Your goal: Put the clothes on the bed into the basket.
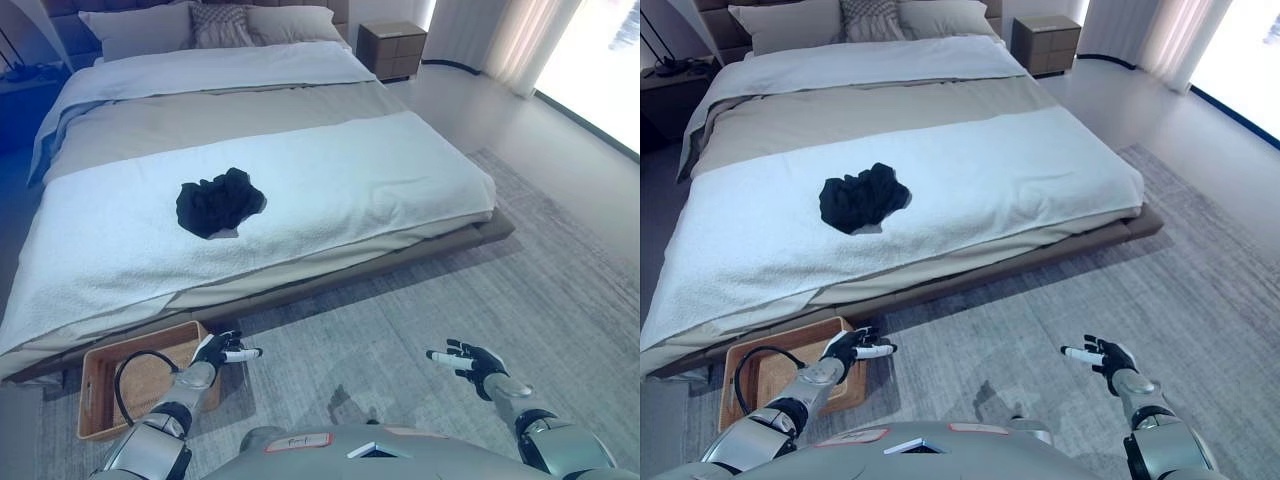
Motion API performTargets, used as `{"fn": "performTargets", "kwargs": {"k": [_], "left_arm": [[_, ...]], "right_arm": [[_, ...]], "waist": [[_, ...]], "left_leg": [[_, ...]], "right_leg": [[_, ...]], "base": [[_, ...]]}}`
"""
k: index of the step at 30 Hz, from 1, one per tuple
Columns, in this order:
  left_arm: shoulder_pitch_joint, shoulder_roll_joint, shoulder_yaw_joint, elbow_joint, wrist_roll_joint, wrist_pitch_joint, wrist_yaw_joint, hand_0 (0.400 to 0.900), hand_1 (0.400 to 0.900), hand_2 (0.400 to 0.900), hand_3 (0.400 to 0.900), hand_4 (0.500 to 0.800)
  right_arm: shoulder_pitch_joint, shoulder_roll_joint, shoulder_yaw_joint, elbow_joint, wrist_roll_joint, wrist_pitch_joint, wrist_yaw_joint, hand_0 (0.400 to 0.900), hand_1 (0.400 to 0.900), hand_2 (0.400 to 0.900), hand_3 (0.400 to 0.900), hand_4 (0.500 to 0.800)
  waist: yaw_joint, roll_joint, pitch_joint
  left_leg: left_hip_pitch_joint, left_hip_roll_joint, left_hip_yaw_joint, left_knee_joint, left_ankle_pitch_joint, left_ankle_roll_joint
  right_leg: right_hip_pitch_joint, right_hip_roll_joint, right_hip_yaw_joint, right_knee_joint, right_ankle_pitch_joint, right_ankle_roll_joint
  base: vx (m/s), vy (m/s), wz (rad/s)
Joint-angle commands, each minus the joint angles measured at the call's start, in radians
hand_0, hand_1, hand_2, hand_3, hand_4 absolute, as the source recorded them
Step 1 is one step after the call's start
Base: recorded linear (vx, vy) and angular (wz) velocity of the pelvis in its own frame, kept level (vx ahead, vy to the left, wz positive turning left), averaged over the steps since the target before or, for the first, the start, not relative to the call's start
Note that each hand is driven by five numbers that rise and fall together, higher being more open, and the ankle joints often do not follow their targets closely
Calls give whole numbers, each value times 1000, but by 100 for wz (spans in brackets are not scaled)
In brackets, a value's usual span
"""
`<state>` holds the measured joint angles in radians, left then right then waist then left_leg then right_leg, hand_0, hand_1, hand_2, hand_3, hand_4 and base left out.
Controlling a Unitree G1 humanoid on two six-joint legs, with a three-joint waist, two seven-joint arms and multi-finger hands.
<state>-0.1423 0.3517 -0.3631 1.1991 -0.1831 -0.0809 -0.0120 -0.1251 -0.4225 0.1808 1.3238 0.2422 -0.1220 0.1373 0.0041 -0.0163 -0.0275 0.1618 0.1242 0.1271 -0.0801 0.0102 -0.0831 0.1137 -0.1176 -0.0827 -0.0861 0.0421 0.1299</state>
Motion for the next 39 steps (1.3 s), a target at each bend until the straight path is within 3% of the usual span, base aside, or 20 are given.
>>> {"fn": "performTargets", "kwargs": {"k": [1, 20, 26, 34, 39], "left_arm": [[-117, 10, 5, 9, -30, -72, 19, 900, 900, 900, 900, 800], [-113, 11, 10, 7, -49, -78, 18, 900, 900, 900, 900, 800], [-117, 8, 5, 1, -58, -77, 19, 900, 900, 900, 900, 800], [-149, 11, -8, -11, -73, -83, 19, 900, 900, 900, 900, 800], [-163, 23, -13, -31, -74, -86, 17, 900, 900, 900, 900, 800]], "right_arm": [[-59, -9, 1, 6, 57, -62, -28, 900, 900, 900, 900, 800], [-57, -5, 1, 10, 59, -65, -24, 900, 900, 900, 900, 800], [-54, -8, -3, 5, 60, -60, -25, 900, 900, 900, 900, 800], [-69, -12, -12, 26, 72, -50, -20, 900, 900, 900, 900, 800], [-62, -13, -23, 31, 74, -48, -17, 900, 900, 900, 900, 800]], "waist": [[-1, -34, -45], [-3, -36, -41], [-11, -40, -27], [-9, -57, 1], [3, -76, 6]], "left_leg": [[-62, 14, -35, -3, 14, -28], [-65, 14, -35, -1, 13, -28], [-63, 0, -44, 23, -5, -13], [-75, -64, -49, 113, -78, 41], [-105, -124, -60, 193, -135, 71]], "right_leg": [[-24, -39, -65, 5, 22, 41], [-27, -38, -63, 6, 21, 42], [-48, -60, -38, 78, 8, 41], [-80, -124, 0, 192, -16, 65], [-92, -196, 13, 250, 37, 84]], "base": [[0, 0, 0], [0, 0, 0], [1, 32, 4], [9, 123, -3], [23, 164, 5]]}}
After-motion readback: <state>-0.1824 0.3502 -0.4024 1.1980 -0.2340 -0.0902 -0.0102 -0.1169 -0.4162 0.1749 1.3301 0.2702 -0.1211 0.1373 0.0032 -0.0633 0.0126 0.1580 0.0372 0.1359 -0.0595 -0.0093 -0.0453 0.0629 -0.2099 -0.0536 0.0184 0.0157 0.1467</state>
